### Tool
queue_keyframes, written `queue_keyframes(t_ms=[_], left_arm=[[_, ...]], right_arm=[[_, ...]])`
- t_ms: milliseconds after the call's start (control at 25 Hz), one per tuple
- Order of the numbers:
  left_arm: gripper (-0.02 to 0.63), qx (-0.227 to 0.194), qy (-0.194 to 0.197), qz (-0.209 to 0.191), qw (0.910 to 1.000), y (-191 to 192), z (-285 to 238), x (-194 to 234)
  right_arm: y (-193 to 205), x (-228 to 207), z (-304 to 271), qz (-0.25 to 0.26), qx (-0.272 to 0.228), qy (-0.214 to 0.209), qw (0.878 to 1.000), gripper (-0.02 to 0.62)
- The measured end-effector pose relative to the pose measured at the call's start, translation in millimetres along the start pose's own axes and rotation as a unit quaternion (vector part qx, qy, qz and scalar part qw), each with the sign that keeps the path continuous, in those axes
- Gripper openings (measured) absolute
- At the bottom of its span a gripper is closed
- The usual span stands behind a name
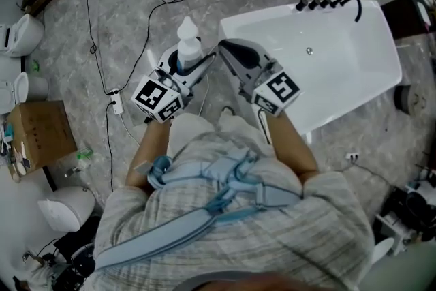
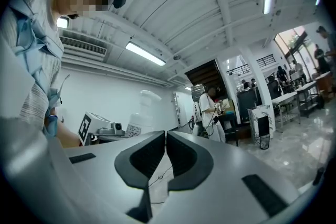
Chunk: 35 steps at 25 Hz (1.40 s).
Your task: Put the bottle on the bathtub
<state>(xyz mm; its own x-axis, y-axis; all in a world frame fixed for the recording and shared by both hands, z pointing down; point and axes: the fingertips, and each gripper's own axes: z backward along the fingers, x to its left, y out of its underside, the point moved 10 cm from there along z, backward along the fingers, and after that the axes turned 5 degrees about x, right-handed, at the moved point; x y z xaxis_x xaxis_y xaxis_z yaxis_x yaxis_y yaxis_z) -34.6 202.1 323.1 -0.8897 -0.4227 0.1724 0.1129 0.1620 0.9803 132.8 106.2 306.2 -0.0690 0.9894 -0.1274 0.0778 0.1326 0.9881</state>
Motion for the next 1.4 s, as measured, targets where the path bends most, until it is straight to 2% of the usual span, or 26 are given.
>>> queue_keyframes(t_ms=[200, 520, 720, 760, 960, 1080, 1200, 1400], left_arm=[[0.227, 0.004, 0.014, 0.009, 0.9999, 3, -27, -4], [0.227, 0.018, 0.049, 0.007, 0.9986, 8, -48, 7], [0.227, 0.028, 0.047, -0.001, 0.9985, 15, -58, 13], [0.227, 0.031, 0.047, -0.004, 0.9984, 16, -61, 14], [0.227, 0.042, 0.047, -0.015, 0.9979, 18, -70, 13], [0.227, 0.052, 0.046, -0.024, 0.9973, 21, -73, 12], [0.227, 0.063, 0.046, -0.034, 0.9963, 26, -75, 12], [0.227, 0.080, 0.048, -0.049, 0.9945, 31, -78, 9]], right_arm=[[3, -20, 18, -0.014, 0.001, -0.001, 1.000, 0.006], [-13, -36, 25, -0.036, -0.002, -0.048, 0.998, 0.006], [-12, -38, 18, -0.051, 0.008, -0.054, 0.997, 0.011], [-12, -37, 16, -0.055, 0.008, -0.054, 0.997, 0.036], [-13, -38, 12, -0.065, 0.012, -0.041, 0.997, 0.081], [-14, -39, 9, -0.072, 0.023, -0.049, 0.996, 0.121], [-13, -40, 3, -0.085, 0.028, -0.057, 0.994, 0.121], [-13, -42, -4, -0.095, 0.036, -0.046, 0.994, 0.121]])
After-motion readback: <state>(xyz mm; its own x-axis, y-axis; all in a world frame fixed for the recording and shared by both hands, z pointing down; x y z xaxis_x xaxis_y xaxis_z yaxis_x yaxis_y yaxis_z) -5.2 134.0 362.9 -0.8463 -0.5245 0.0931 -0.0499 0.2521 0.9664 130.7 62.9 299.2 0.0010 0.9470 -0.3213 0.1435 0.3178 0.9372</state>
